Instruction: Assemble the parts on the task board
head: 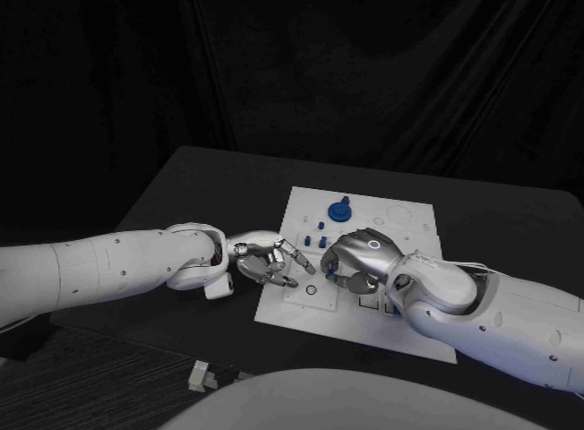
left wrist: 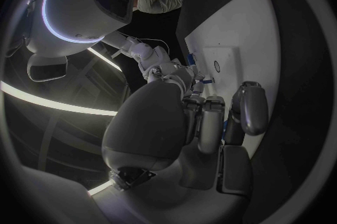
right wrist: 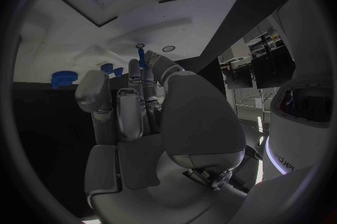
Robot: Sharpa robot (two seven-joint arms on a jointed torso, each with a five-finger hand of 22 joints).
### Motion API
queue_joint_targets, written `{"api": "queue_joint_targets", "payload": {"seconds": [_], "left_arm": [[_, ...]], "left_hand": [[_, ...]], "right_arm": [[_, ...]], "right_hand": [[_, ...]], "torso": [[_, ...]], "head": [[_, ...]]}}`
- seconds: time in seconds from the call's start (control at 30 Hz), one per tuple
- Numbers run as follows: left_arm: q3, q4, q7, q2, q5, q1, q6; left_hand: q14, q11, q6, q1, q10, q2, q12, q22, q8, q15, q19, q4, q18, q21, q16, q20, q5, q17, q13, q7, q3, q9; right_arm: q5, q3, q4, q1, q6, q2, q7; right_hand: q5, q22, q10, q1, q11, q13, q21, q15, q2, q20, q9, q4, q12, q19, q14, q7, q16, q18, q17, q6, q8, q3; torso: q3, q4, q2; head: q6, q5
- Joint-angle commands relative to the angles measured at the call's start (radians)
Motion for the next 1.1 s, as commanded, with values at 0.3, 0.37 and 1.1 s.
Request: {"api": "queue_joint_targets", "payload": {"seconds": [0.3, 0.37, 1.1], "left_arm": [[0.001, 0.005, 0.008, -0.004, 0.004, -0.001, 0.007], [0.001, 0.005, 0.008, -0.004, 0.004, -0.001, 0.007], [0.001, 0.005, 0.008, -0.005, 0.004, -0.001, 0.01]], "left_hand": [[0.107, -0.004, 0.004, -0.01, 0.044, -0.001, -0.007, 0.174, 0.005, -0.004, -0.001, 0.002, 0.006, -0.005, 0.003, -0.004, 0.004, 0.263, 0.213, 0.003, 0.006, 0.001], [0.107, -0.004, 0.004, -0.01, 0.044, -0.001, -0.007, 0.174, 0.005, -0.004, -0.001, 0.002, 0.006, -0.005, 0.003, -0.004, 0.004, 0.263, 0.213, 0.003, 0.006, 0.001], [0.107, -0.002, 0.004, -0.01, 0.044, -0.002, -0.007, 0.175, 0.005, -0.002, -0.001, 0.001, 0.005, -0.005, 0.003, -0.003, 0.004, 0.263, 0.213, 0.005, 0.008, 0.001]], "right_arm": [[-0.007, 0.001, -0.011, -0.006, 0.021, 0.005, -0.012], [-0.007, 0.001, -0.012, -0.007, 0.024, 0.005, -0.012], [-0.007, 0.001, -0.03, -0.022, 0.041, 0.014, -0.013]], "right_hand": [[0.001, 0.127, 0.003, 0.011, 0.002, 0.001, -0.014, -0.007, -0.002, -0.002, 0.001, 0.005, -0.006, -0.002, 0.017, 0.001, -0.006, 0.0, 0.022, -0.001, -0.006, -0.004], [0.001, 0.127, 0.003, 0.011, 0.002, 0.0, -0.015, -0.007, -0.002, -0.002, 0.001, 0.005, -0.006, -0.002, 0.017, 0.001, -0.007, 0.0, 0.021, -0.001, -0.006, -0.004], [-0.005, 0.119, -0.015, 0.012, 0.016, -0.005, -0.051, 0.005, -0.011, 0.006, -0.019, 0.016, -0.017, -0.021, 0.004, 0.018, -0.021, 0.005, 0.006, -0.057, -0.045, -0.01]], "torso": [[0.0001, 0.0001, 0.0], [0.0001, -0.0002, 0.0], [0.0001, 0.0, 0.0]], "head": [[0.0, 0.001], [0.0, 0.0], [0.0, 0.001]]}}
